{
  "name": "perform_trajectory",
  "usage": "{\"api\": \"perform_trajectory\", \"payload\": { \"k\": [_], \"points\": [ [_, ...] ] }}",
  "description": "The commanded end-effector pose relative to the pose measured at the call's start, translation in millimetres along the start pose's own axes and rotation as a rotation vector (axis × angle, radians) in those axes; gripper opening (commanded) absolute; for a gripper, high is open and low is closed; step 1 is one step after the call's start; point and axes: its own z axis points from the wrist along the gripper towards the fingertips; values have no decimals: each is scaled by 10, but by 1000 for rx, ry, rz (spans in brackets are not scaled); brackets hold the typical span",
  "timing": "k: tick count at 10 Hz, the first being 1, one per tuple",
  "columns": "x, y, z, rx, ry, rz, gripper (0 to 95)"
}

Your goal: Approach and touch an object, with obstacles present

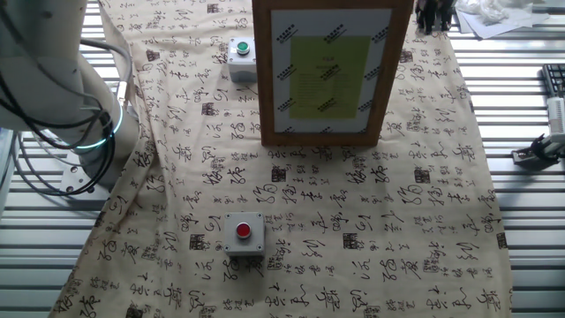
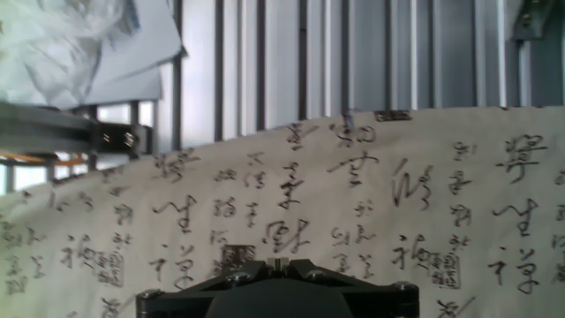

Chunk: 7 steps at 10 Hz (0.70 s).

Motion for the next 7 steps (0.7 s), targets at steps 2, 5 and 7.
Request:
{"api": "perform_trajectory", "payload": {
  "k": [2,5,7],
  "points": [
    [83,46,-49,-2,-3,13,0],
    [162,127,-64,2,-5,27,0],
    [169,124,-70,4,-5,29,0]
  ]
}}
